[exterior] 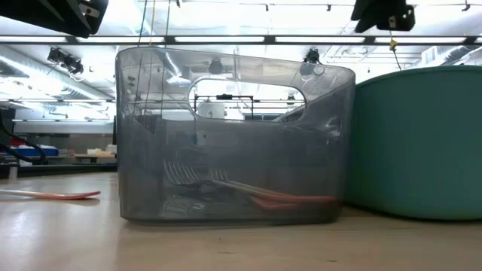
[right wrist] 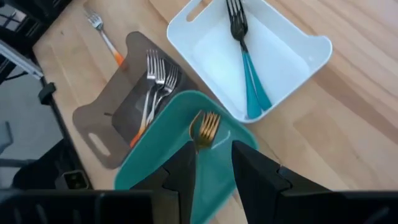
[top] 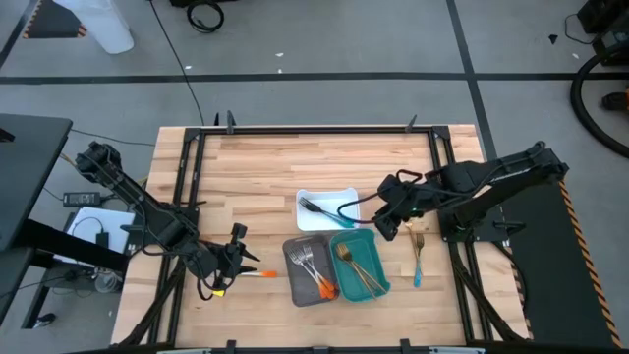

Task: Sort silverware by color (type)
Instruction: Put the blue fork into the white bin

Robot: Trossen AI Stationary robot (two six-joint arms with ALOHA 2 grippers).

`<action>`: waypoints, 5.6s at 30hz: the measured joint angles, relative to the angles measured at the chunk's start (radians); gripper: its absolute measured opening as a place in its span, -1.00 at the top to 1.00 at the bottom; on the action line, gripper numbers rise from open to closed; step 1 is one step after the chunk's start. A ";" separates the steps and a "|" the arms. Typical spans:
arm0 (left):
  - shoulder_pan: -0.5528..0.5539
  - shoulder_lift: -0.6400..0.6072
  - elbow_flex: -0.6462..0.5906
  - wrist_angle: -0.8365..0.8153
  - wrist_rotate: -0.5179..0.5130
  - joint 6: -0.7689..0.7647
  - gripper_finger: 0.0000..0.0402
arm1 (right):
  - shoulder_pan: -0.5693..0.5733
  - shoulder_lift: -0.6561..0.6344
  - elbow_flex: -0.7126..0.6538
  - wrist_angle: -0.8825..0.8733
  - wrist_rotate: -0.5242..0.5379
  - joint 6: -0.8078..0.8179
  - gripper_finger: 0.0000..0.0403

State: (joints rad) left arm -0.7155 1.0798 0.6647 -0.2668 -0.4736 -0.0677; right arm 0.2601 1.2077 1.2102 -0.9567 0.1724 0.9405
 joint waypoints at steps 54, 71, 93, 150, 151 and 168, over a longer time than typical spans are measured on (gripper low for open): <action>0.069 0.000 0.000 0.051 -0.015 0.210 0.41 | 0.302 0.017 -0.345 0.005 -0.229 0.607 0.43; 0.102 0.000 0.000 0.135 0.008 0.370 0.41 | 0.389 0.017 -0.467 0.130 -0.197 0.878 0.43; 0.143 0.000 0.000 0.135 0.008 0.394 0.41 | 0.401 0.025 -0.629 0.123 -0.186 1.029 0.43; 0.143 0.000 0.000 0.121 0.008 0.389 0.41 | 0.405 0.115 -0.608 0.232 -0.074 0.978 0.80; 0.143 0.000 0.000 0.121 0.008 0.388 0.41 | 0.405 0.115 -0.608 0.233 -0.069 0.978 0.80; 0.143 0.000 0.000 0.121 0.008 0.386 0.41 | 0.405 0.115 -0.608 0.245 0.000 0.975 0.76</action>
State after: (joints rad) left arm -0.5728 1.0794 0.6647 -0.1463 -0.4652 0.3180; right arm 0.6655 1.3228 0.6022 -0.7121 0.1719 1.9160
